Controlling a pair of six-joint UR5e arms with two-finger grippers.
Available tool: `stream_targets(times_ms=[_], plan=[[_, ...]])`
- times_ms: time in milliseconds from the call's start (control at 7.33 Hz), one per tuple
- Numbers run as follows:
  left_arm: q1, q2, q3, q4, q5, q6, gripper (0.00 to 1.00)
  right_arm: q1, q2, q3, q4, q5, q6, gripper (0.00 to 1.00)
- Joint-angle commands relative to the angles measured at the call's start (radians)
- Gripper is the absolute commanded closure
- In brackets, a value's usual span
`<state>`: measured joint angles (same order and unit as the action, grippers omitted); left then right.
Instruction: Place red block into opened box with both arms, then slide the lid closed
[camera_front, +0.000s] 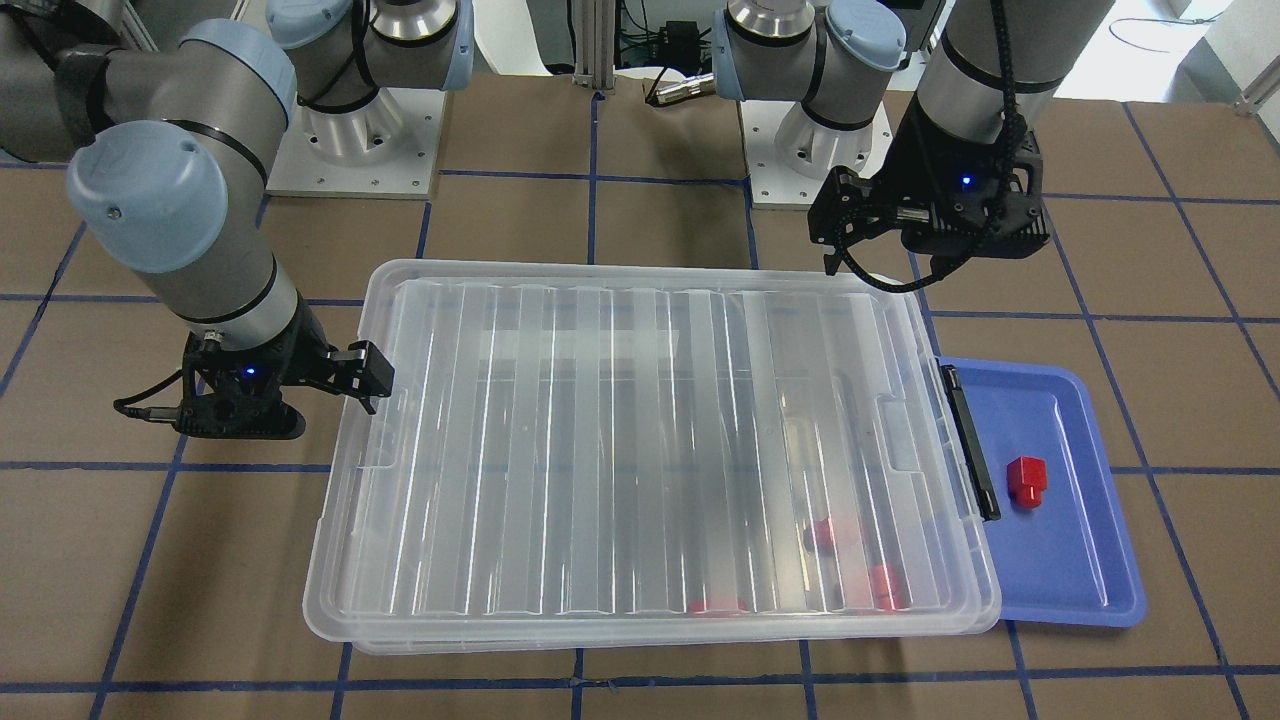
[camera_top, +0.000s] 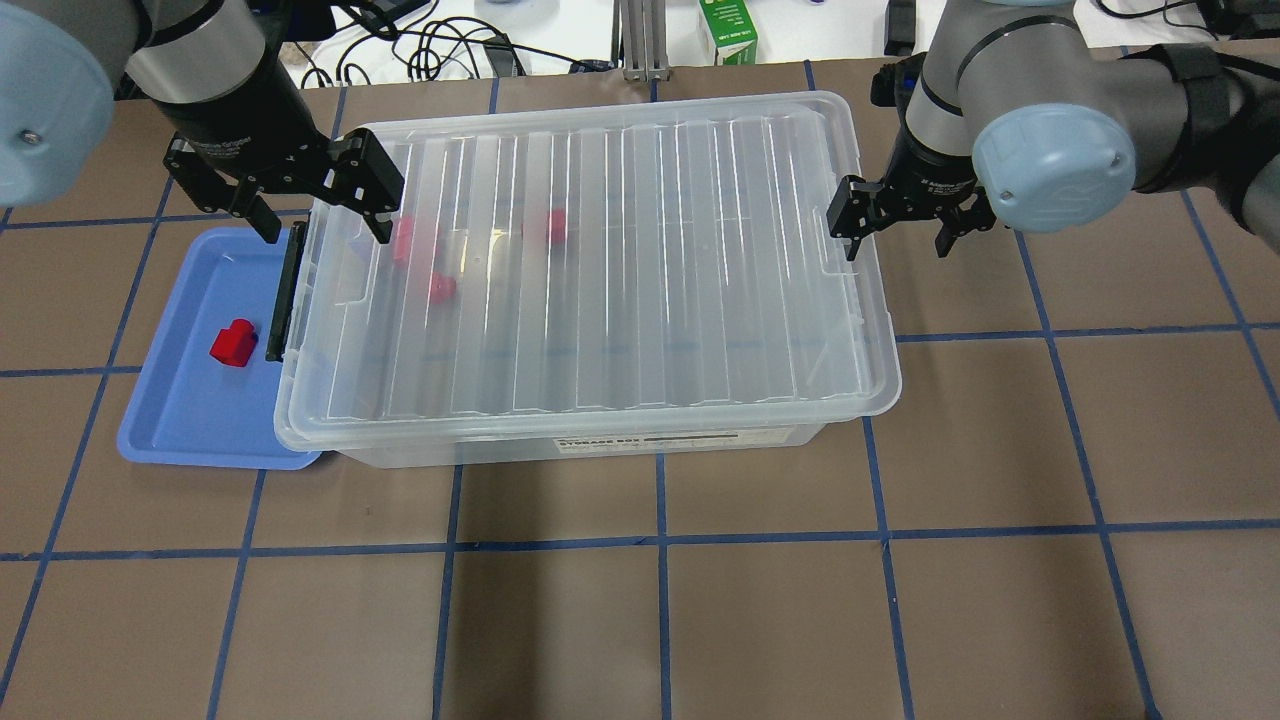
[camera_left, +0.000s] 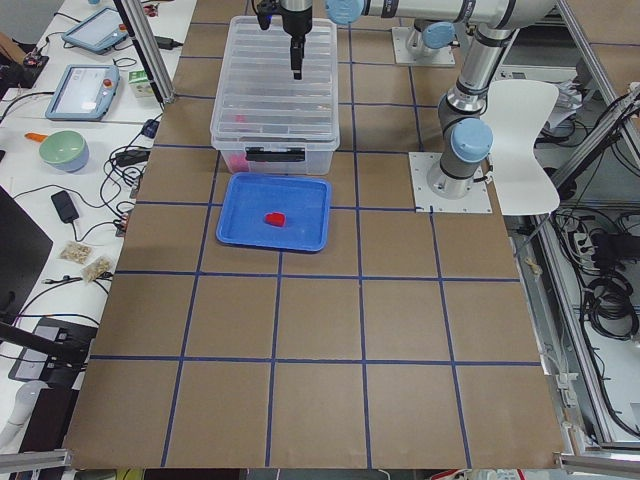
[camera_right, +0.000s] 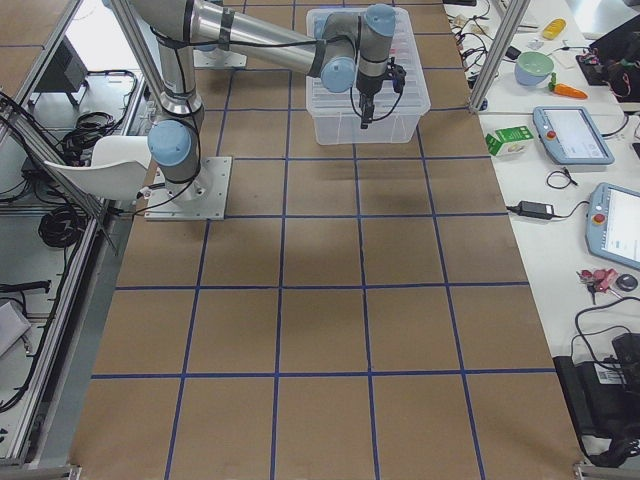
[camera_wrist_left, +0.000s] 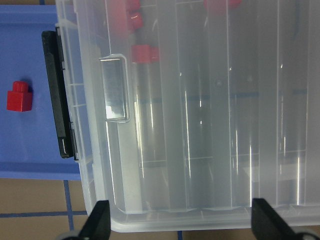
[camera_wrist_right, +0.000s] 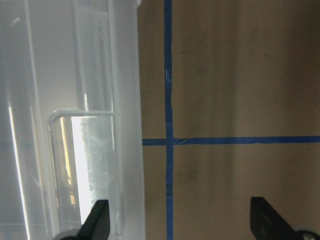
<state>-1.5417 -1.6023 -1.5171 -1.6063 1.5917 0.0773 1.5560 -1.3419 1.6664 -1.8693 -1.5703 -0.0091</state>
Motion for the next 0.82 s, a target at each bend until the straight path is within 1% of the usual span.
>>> stream_targets(times_ms=[0,136,409,682], plan=[[0.128,-0.005,-0.006,0.000,-0.015,0.144,0.00,-0.007,0.004,-0.007,-0.002,-0.002,0.000,0.00],[0.185,-0.016,-0.015,0.003,-0.009,0.215,0.00,-0.011,0.007,-0.013,-0.002,-0.004,-0.002,0.00],[0.343,-0.025,-0.079,0.034,-0.015,0.468,0.00,-0.036,0.007,-0.010,-0.004,-0.005,-0.017,0.00],[0.466,-0.062,-0.200,0.241,-0.016,0.662,0.00,-0.062,0.009,-0.008,-0.002,-0.068,-0.046,0.00]])
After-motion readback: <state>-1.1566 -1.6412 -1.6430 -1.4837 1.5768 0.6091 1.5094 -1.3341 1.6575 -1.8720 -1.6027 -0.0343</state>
